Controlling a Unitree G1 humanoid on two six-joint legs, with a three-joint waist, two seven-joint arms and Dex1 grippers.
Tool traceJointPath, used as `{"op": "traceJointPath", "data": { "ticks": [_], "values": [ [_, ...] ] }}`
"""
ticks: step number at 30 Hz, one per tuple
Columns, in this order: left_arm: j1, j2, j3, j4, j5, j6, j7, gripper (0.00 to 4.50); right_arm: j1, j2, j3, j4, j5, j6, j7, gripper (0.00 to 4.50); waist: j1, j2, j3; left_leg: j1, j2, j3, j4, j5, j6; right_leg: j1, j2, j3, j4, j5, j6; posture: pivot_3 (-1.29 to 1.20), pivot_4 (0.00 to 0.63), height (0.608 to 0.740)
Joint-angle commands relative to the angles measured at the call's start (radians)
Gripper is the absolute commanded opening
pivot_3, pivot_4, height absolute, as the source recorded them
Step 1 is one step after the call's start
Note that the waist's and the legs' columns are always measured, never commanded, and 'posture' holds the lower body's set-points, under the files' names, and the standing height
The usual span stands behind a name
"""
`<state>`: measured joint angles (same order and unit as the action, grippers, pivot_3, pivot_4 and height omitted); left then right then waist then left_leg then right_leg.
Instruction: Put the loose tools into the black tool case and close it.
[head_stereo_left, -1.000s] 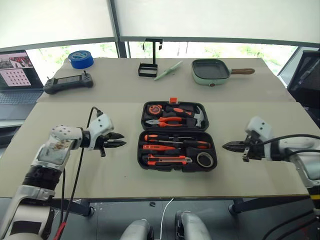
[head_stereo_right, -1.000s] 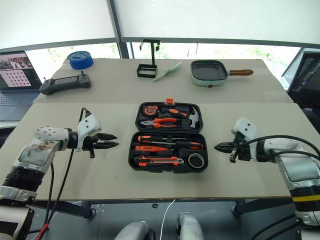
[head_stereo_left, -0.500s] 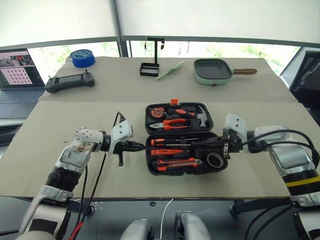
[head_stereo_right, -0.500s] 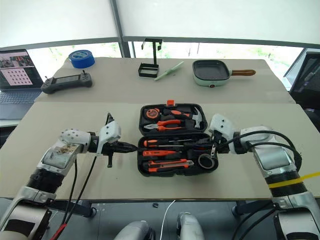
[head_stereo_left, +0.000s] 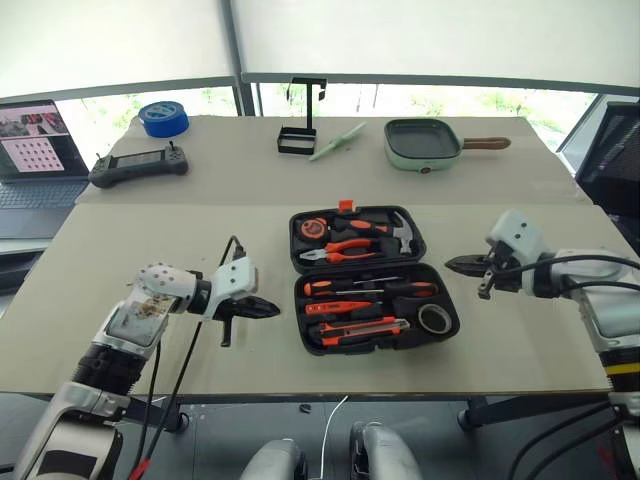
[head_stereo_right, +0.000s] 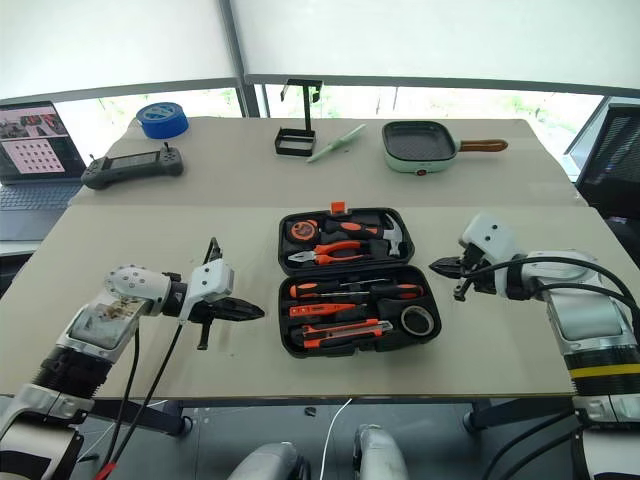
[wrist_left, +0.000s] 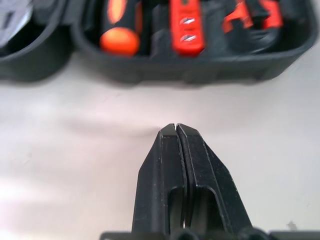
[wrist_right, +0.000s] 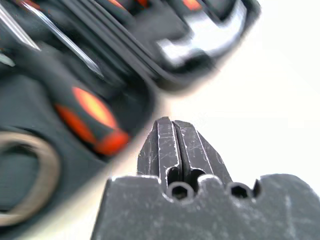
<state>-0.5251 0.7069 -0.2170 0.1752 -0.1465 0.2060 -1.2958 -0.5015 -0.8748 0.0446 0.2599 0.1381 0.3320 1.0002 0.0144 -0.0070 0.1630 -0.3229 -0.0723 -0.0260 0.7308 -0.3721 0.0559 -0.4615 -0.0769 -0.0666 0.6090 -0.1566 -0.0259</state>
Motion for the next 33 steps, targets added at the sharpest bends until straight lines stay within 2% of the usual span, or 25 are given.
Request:
{"op": "traceJointPath", "data": {
  "ticks": [1,7,11,17,27,33],
  "values": [
    [-0.045,-0.04,0.015,-0.002,-0.013,0.002,0.032,0.08,-0.029,0.026,0.035,0.067,-0.05,-0.095,0.002,0.0,-0.003,0.0,0.0,0.0,0.0,0.0,0.0,0.0,0.0,0.0,0.0,0.0,0.0,0.0,0.0,0.0,0.15,0.74],
    [-0.049,-0.067,0.007,-0.023,-0.027,0.02,0.017,0.08,-0.044,0.075,0.056,0.018,-0.016,-0.104,0.071,0.0,-0.012,0.0,0.0,0.0,0.0,0.001,0.0,0.0,0.0,-0.001,0.0,0.001,-0.001,0.0,0.0,0.0,0.15,0.74],
    [-0.032,-0.069,0.0,-0.054,-0.047,0.036,-0.014,0.08,0.027,0.043,0.045,-0.124,0.067,-0.096,0.21,0.0,-0.007,0.0,0.0,0.0,0.0,0.001,0.0,0.0,0.0,-0.002,0.0,0.001,0.0,0.0,0.0,0.0,0.15,0.74],
    [0.015,-0.019,-0.024,-0.132,-0.056,0.06,-0.089,0.08,0.14,-0.017,0.009,-0.237,0.104,-0.081,0.275,0.0,-0.005,0.0,0.0,-0.001,0.0,0.0,0.0,0.0,0.0,-0.002,0.0,0.001,-0.001,0.0,0.0,0.0,0.15,0.74],
    [0.116,0.055,-0.003,-0.184,-0.019,0.028,-0.091,0.08,0.363,-0.053,-0.093,-0.429,0.148,-0.035,0.232,0.0,-0.002,0.0,0.0,0.0,0.0,0.0,0.0,0.0,0.0,-0.001,0.0,0.001,-0.002,0.0,0.0,0.0,0.15,0.74],
    [0.128,0.084,0.028,-0.149,-0.009,0.024,-0.058,0.08,0.426,-0.068,-0.135,-0.43,0.115,-0.037,0.168,0.0,-0.002,0.0,0.0,0.0,0.0,0.0,0.0,0.0,0.0,-0.001,0.0,0.001,-0.001,0.0,0.0,0.0,0.15,0.74]
  ]
}}
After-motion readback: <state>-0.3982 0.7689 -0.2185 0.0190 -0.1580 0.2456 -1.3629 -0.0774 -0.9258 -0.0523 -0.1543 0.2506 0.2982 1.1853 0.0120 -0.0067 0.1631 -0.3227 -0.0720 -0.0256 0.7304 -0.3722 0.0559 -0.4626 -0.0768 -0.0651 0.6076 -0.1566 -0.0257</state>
